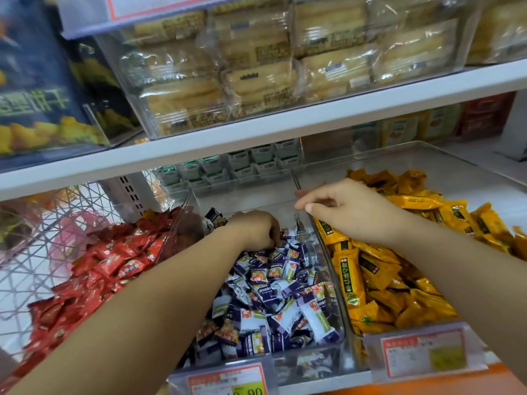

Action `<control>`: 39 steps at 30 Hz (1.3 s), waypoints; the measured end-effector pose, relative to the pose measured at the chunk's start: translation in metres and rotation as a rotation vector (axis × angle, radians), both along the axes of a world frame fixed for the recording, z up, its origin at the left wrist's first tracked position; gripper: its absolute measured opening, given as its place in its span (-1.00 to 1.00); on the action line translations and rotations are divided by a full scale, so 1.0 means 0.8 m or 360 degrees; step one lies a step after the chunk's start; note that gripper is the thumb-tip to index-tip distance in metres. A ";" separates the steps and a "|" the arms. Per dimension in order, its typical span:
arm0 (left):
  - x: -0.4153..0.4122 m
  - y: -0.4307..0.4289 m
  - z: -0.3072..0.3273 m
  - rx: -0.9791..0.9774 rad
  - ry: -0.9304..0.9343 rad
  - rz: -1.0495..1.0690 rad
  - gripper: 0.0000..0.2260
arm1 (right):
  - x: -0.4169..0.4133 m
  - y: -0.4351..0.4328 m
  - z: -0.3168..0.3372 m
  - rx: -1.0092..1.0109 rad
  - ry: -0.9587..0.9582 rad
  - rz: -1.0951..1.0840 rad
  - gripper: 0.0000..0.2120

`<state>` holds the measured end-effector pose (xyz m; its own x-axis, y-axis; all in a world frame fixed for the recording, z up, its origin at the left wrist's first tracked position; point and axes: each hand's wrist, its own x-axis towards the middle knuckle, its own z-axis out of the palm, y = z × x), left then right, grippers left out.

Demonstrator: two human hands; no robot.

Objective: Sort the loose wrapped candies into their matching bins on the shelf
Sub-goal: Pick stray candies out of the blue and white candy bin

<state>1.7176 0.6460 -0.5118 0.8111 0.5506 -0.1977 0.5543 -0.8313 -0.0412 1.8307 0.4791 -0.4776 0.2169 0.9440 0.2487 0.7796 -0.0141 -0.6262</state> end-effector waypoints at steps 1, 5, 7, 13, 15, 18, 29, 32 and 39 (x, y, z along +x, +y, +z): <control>-0.003 -0.002 0.002 0.0018 -0.0032 -0.0001 -0.92 | -0.001 0.000 0.000 -0.0002 0.0002 -0.0010 -0.77; -0.023 -0.015 0.026 -0.0072 -0.0387 0.0020 -0.94 | -0.007 0.000 0.004 -0.0014 -0.0065 -0.0087 -0.76; -0.042 -0.030 0.046 -0.0142 -0.0634 0.0049 -0.95 | -0.015 -0.001 0.007 -0.0002 -0.0150 -0.0123 -0.75; -0.154 -0.076 0.094 0.0207 -0.1218 0.0275 -0.98 | -0.050 -0.014 0.019 0.0092 -0.0435 -0.0183 -0.71; -0.201 -0.078 0.092 0.0297 -0.1456 0.0487 -0.98 | -0.063 -0.015 0.024 0.0109 -0.0452 -0.0124 -0.72; -0.256 -0.072 0.071 0.0330 -0.1592 0.0734 -0.91 | -0.085 -0.010 0.029 0.0084 -0.0408 -0.0064 -0.74; -0.283 -0.048 0.035 0.0030 -0.1356 0.0557 -0.64 | -0.127 0.069 0.045 -0.0470 -0.0529 0.0250 -0.64; -0.276 -0.051 0.035 -0.0029 -0.1312 0.0469 -0.59 | -0.152 0.127 0.037 -0.0739 -0.0625 0.0405 -0.56; -0.267 -0.057 0.034 -0.0114 -0.1145 0.0473 -0.70 | -0.145 0.172 0.010 -0.1259 -0.0621 0.0572 -0.71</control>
